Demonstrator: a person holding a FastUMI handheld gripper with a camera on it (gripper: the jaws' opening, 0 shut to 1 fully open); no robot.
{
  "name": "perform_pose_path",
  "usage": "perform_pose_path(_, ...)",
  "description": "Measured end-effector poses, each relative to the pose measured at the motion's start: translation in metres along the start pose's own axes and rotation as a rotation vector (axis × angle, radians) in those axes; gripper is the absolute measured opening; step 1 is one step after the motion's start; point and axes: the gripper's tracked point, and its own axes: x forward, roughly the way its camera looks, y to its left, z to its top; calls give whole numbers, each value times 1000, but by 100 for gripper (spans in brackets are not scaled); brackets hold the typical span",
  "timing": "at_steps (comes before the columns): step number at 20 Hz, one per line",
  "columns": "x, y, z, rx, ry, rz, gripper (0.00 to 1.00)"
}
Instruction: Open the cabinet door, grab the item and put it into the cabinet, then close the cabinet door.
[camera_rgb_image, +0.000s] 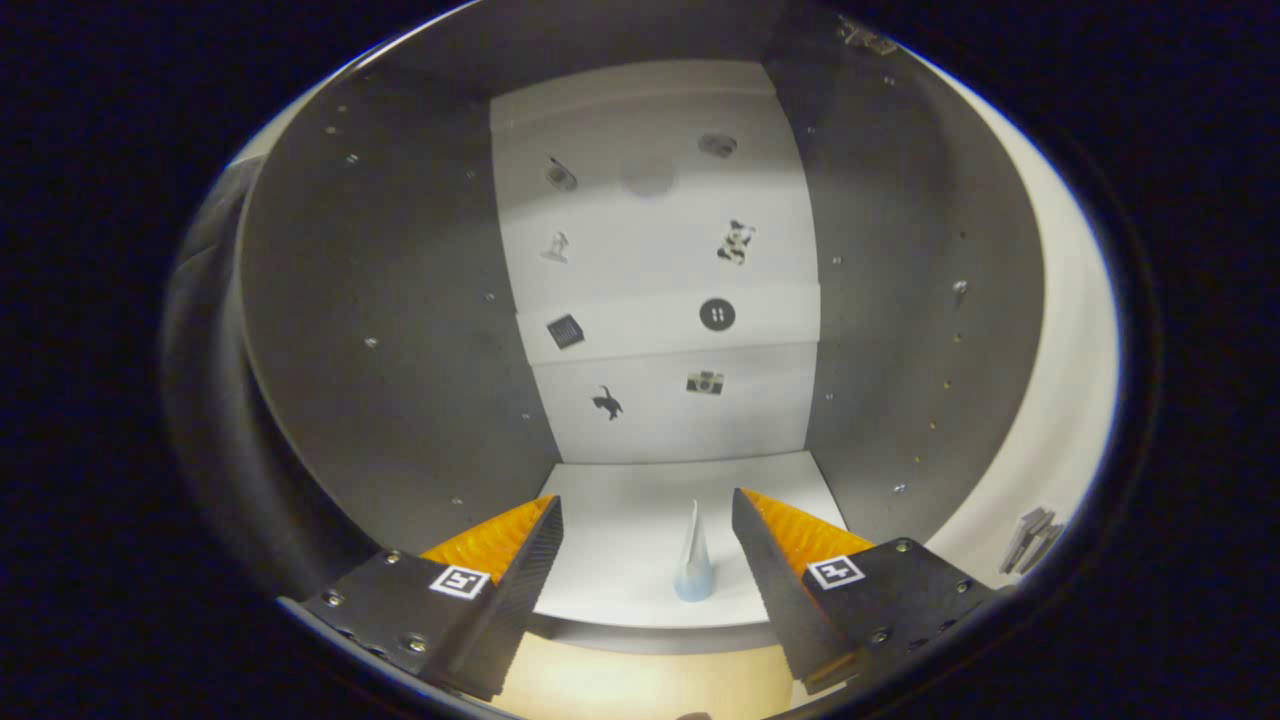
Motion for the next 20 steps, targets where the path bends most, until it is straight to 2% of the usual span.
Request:
perform_pose_path(5, -76, 12, 17, -72, -184, -26, 99)
perform_pose_path(11, -165, 7, -1, -83, -250, -116, 99)
perform_pose_path(16, -225, -9, -19, -69, -249, -224, 99)
perform_pose_path(20, -273, -33, -31, -55, -271, -363, 99)
